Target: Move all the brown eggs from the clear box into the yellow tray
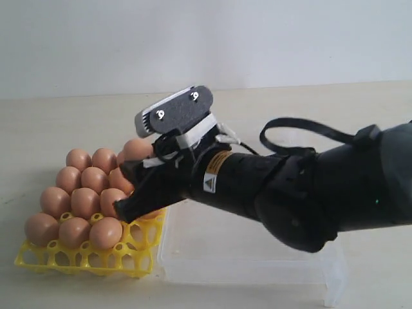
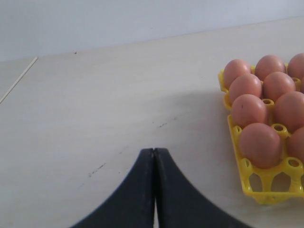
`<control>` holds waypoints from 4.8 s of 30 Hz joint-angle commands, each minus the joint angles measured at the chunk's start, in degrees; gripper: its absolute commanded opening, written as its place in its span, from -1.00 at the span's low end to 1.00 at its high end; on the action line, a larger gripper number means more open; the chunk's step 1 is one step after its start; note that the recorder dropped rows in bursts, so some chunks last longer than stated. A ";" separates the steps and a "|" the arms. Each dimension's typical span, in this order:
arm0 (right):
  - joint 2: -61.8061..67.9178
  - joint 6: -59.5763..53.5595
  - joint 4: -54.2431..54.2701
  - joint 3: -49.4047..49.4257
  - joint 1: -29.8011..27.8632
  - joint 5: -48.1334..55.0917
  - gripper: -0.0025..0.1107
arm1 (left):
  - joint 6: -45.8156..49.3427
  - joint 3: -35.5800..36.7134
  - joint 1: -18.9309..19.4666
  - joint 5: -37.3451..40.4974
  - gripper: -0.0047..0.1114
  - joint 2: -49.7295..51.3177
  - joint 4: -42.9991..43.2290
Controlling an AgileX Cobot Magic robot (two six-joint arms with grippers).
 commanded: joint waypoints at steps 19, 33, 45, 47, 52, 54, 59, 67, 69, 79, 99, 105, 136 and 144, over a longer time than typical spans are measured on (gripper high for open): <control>7.93 18.15 -5.97 0.61 2.97 0.20 0.09 | -0.27 -0.23 -0.33 -0.52 -0.92 -0.32 -0.14; -14.39 -22.16 14.97 0.61 2.97 23.91 -0.96 | -0.27 -0.23 -0.33 -0.52 -0.92 -0.32 -0.14; -20.19 -23.55 14.81 3.41 -9.36 15.01 -0.96 | -0.27 -0.23 -0.33 -0.52 -0.92 -0.32 -0.14; -22.27 -23.55 13.95 3.64 -12.91 17.42 -0.96 | -0.27 -0.23 -0.33 -0.52 -0.92 -0.32 -0.14; -27.83 -23.44 9.16 3.64 -19.98 20.04 -0.96 | -0.27 -0.23 -0.33 -0.52 -0.92 -0.32 -0.14; -30.31 -23.44 6.77 3.64 -22.19 20.04 -0.96 | -0.27 -0.23 -0.33 -0.52 -0.92 -0.32 -0.14; -35.28 -23.44 6.77 4.02 -26.85 19.86 -0.96 | -0.27 -0.23 -0.33 -0.52 -0.92 -0.32 -0.14; -45.77 -23.44 6.53 13.24 -33.76 19.61 -0.96 | -0.27 -0.23 -0.33 -0.52 -0.92 -0.32 -0.14; -48.84 -23.44 6.53 15.96 -34.60 19.73 -0.96 | -0.27 -0.23 -0.33 -0.52 -0.92 -0.32 -0.14; -68.09 -23.44 6.53 31.41 -36.72 19.52 -0.96 | -0.27 -0.23 -0.33 -0.52 -0.92 -0.32 -0.14; -97.36 -23.44 12.02 46.70 -43.86 24.94 -0.96 | -0.27 -0.23 -0.33 -0.52 -0.92 -0.32 -0.14; -100.82 -23.44 11.50 46.70 -43.86 32.80 -0.96 | -0.27 -0.23 -0.33 -0.52 -0.92 -0.32 -0.14; -100.82 -11.40 12.62 46.70 -43.71 33.65 -0.96 | -0.27 -0.23 -0.33 -0.52 -0.92 -0.32 -0.14; -100.82 1.68 5.83 46.70 -43.71 33.65 -0.96 | -0.27 -0.23 -0.33 -0.52 -0.92 -0.32 -0.14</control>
